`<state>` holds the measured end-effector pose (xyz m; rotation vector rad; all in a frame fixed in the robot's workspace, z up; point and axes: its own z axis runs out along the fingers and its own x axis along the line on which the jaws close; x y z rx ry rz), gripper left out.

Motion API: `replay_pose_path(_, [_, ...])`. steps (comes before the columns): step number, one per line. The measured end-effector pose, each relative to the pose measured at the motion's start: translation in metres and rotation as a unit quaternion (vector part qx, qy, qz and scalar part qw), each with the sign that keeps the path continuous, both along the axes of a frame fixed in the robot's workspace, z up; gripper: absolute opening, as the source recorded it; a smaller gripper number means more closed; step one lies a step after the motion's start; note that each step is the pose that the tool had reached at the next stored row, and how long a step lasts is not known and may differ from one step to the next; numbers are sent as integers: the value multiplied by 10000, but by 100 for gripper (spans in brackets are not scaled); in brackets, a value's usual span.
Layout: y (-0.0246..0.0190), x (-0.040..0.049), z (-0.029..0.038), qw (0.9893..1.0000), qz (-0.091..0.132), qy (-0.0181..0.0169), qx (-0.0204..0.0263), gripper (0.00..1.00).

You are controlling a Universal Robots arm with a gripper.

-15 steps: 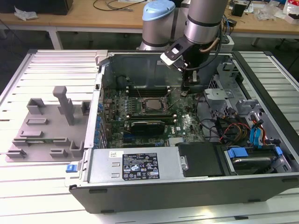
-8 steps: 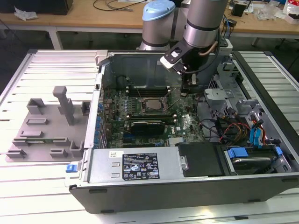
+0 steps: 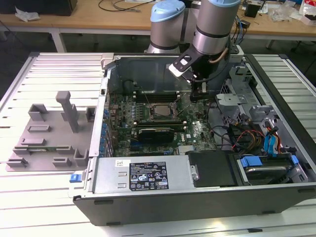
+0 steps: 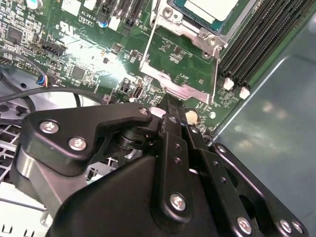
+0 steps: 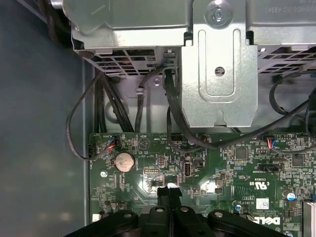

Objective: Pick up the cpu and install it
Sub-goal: 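Close the cpu cover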

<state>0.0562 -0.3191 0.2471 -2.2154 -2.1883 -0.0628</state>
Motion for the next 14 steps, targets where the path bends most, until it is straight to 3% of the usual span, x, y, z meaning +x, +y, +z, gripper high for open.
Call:
replay_pose_path(5, [0,-4,-1,10000,14,-1,-1,11])
replay_pose_path(10, [5,-84,-1,10000,15,-5,-1,11])
replay_pose_path(14, [20,-211,-1,10000,14,-23,-1,11])
